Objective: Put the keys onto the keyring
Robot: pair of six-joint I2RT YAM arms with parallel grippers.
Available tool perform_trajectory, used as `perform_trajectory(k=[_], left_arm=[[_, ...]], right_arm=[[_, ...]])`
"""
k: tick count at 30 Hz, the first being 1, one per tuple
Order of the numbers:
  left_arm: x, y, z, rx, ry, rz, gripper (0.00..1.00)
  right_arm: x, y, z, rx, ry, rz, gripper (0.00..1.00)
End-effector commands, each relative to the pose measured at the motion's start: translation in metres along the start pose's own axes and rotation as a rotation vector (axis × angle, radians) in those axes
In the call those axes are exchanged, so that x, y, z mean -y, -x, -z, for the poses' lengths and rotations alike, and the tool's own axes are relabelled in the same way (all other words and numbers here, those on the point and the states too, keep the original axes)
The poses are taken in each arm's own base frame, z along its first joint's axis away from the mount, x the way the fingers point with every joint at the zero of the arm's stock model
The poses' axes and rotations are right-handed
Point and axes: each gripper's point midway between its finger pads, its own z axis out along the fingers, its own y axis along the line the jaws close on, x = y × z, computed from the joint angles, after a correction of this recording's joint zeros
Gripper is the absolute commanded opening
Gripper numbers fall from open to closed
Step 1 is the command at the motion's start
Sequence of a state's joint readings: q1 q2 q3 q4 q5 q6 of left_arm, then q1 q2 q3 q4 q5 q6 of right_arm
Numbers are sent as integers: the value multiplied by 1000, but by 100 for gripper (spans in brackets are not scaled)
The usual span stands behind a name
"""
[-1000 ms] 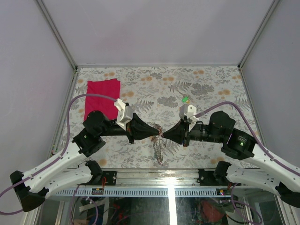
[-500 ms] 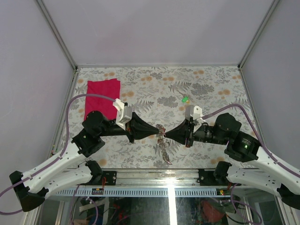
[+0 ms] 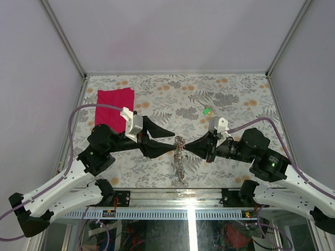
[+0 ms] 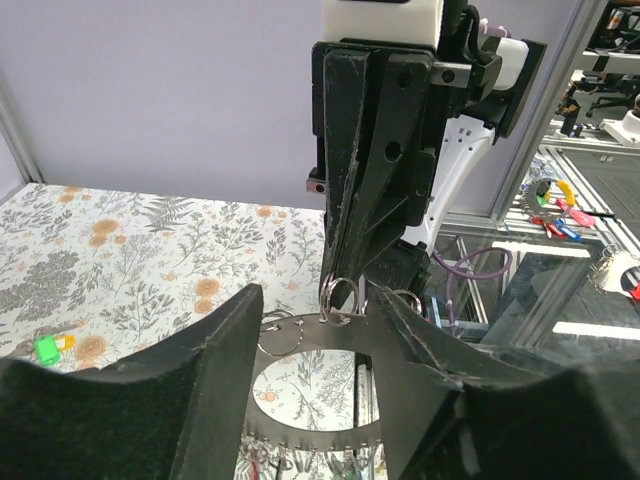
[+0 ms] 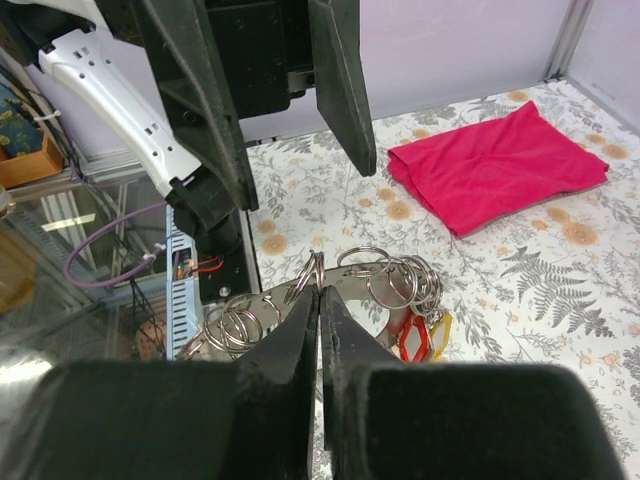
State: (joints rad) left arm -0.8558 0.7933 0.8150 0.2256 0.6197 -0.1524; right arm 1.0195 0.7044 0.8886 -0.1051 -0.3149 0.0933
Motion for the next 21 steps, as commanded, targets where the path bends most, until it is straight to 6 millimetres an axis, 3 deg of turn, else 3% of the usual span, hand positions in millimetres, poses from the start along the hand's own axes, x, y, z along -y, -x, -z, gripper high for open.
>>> perform_trajectory(k=[1,9,16,21], left_arm=[[-6,23,-3,69,42,-4,50],[-50,36,1,161,302,89,63],[-66,25,-1,133,378,147,67],[-65,16,-8,86,355,170,66]], right_arm=[[7,56,-1,177,-48,58,0],[40,52,-11,115,-220,-2,0],[45,62,-12,151,-253,-9,0],[47,63,-13,160,-260,-17,0]])
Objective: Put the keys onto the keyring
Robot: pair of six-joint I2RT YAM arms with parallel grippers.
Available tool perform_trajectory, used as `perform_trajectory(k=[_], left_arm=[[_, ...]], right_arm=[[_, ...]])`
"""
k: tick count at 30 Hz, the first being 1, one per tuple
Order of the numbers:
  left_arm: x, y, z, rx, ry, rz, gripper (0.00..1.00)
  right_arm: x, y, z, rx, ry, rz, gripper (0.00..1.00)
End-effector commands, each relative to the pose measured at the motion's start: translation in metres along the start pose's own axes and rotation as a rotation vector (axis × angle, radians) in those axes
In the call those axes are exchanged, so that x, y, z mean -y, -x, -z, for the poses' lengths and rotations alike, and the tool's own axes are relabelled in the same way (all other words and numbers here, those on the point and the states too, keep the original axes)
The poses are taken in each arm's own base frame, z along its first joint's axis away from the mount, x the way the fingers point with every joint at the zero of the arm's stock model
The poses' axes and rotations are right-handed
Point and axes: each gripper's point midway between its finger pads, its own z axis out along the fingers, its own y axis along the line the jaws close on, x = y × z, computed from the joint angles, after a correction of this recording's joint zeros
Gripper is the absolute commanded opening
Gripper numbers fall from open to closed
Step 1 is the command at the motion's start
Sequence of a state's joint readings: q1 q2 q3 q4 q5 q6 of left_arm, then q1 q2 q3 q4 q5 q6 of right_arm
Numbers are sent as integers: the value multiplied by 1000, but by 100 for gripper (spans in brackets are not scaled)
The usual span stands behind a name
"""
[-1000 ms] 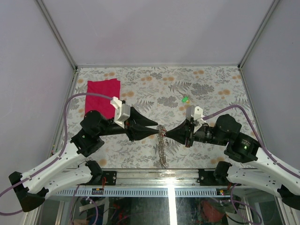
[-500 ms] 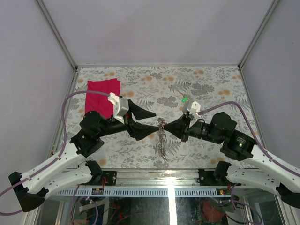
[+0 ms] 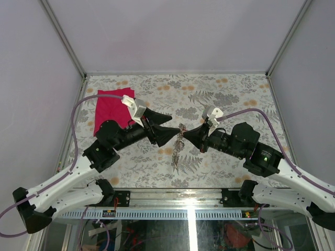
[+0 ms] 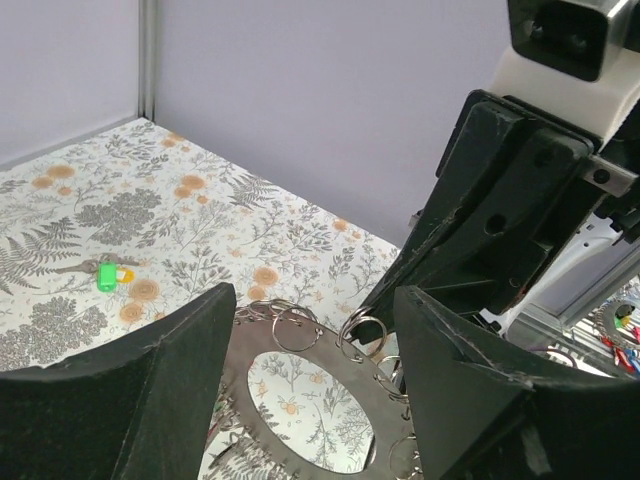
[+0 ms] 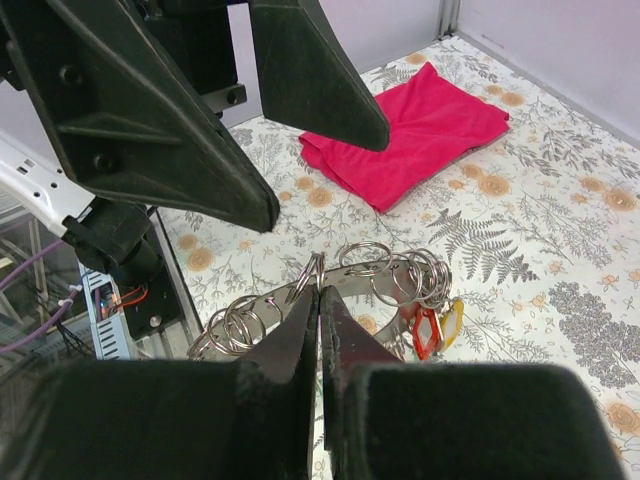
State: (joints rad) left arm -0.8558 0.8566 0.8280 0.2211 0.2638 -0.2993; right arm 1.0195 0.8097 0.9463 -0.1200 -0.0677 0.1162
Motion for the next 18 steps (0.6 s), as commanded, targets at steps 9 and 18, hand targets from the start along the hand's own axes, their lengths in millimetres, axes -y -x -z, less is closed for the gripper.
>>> perform_trajectory(k=[9,18], left_arm=[[14,9,-8,-3,-73,2,57],[15,-2,-11,-36,-89,9,53]], right_arm=[[-3,67,5,210,-7,-16,0],[-4,70,4,218,-4,-16,0]])
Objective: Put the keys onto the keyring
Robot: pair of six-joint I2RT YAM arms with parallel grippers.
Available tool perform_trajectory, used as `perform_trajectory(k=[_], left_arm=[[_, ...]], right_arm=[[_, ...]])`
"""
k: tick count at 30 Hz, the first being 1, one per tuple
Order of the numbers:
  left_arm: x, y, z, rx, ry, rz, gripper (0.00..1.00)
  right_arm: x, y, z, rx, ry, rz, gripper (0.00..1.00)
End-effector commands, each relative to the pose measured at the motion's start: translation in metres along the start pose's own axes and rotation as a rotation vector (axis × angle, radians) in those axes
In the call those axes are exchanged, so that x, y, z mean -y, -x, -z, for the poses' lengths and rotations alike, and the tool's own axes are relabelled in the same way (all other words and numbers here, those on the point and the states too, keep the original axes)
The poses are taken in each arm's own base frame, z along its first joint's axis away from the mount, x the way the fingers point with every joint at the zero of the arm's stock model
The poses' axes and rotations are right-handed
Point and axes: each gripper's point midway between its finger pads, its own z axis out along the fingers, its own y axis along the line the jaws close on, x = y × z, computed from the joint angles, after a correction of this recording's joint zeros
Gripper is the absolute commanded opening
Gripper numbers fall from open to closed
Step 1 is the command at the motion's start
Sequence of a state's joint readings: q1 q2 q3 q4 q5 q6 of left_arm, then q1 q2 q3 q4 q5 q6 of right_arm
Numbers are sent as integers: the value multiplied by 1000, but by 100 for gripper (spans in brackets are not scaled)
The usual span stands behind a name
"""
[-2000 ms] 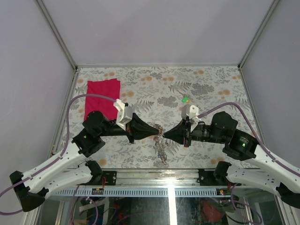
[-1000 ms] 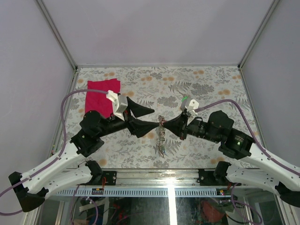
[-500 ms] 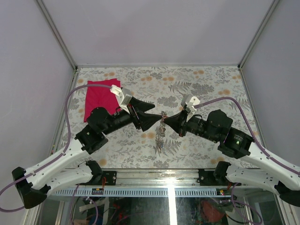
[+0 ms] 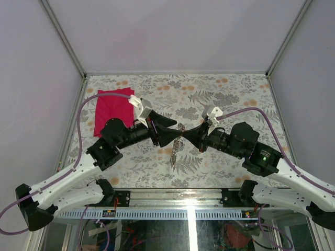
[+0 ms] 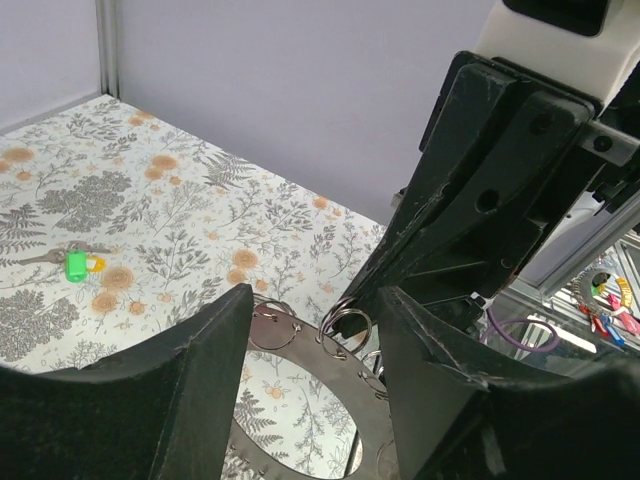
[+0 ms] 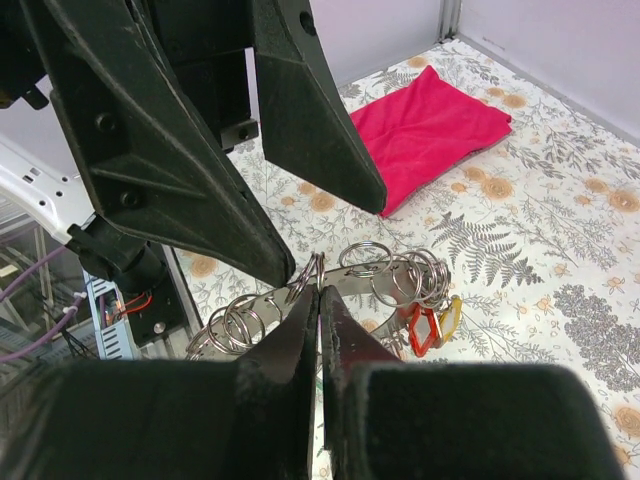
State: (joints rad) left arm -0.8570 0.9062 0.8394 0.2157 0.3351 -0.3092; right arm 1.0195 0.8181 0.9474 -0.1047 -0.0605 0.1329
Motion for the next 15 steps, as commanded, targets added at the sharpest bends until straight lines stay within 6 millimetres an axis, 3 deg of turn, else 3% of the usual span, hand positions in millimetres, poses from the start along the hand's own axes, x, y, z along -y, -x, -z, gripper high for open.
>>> perform_trajectory(k=[1,9,15], left_arm=[[9,13,-3,24,-37,-14,53],[8,11,-6,14,-33,-8,50],[1,7,-6,-3,2,-16,34]], right_arm=[[-5,67,6,208,4,-2,0],[-6,66,5,206,8,-2,0],[-5,68,7,215,3,1,0]])
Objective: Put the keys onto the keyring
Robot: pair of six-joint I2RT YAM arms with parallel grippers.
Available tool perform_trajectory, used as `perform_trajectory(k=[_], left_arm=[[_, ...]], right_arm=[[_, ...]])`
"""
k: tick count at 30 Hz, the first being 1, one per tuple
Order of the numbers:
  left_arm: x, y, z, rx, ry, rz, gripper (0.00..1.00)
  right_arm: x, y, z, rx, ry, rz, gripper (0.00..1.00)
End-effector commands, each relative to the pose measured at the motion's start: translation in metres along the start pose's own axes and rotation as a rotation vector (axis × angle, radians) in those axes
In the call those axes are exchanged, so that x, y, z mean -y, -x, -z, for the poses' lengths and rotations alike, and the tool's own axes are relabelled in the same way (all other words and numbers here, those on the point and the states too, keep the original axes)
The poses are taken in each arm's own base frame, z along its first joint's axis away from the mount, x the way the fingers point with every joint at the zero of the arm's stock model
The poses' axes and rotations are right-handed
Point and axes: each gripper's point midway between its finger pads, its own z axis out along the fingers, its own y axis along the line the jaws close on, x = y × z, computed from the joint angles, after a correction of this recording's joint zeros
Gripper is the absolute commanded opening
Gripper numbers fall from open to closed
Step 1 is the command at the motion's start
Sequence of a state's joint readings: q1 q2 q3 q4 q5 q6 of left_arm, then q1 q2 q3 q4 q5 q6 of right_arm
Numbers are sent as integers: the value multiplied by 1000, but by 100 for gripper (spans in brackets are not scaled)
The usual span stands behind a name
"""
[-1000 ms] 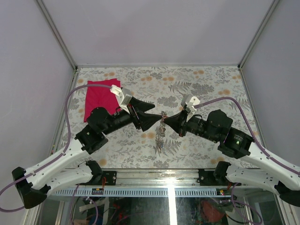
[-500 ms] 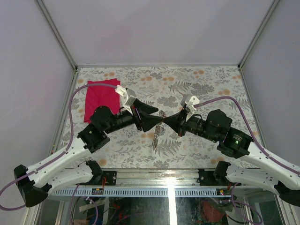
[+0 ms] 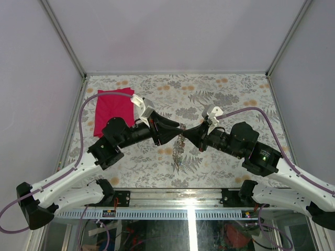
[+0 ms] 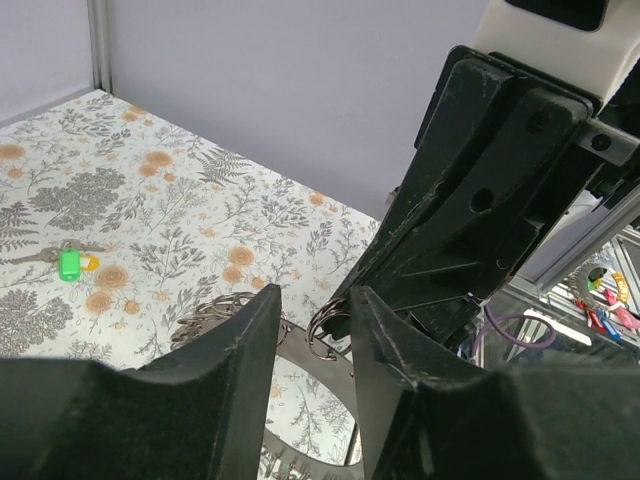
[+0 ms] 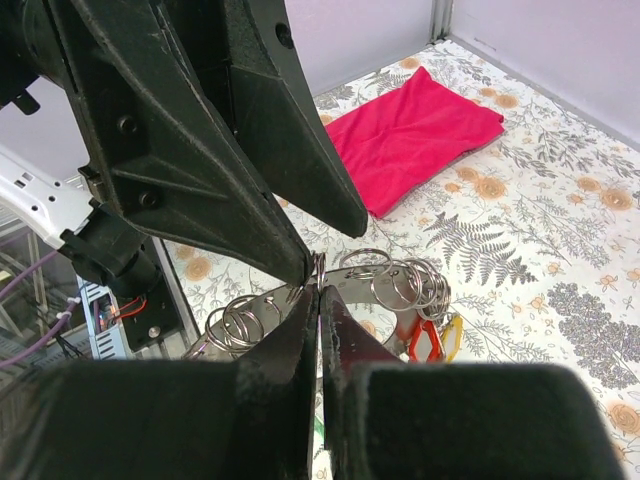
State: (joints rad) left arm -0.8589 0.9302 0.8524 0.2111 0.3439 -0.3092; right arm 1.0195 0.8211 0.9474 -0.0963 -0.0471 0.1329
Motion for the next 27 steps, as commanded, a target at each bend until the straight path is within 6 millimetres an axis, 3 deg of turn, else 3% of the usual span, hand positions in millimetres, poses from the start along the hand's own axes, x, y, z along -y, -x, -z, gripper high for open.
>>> perform_trajectory(k=[1,19,27], left_arm=[[1,10,-1,11,11,-22,33],[-14,-4,15,-48,106,-52,20],[-1,19,28,-2,91,-88,16]], right_arm=[[-7,67,8,212,15,-1,0],[-6,68,14,232,5,3,0],[-7,66,18,247,21,40,0]])
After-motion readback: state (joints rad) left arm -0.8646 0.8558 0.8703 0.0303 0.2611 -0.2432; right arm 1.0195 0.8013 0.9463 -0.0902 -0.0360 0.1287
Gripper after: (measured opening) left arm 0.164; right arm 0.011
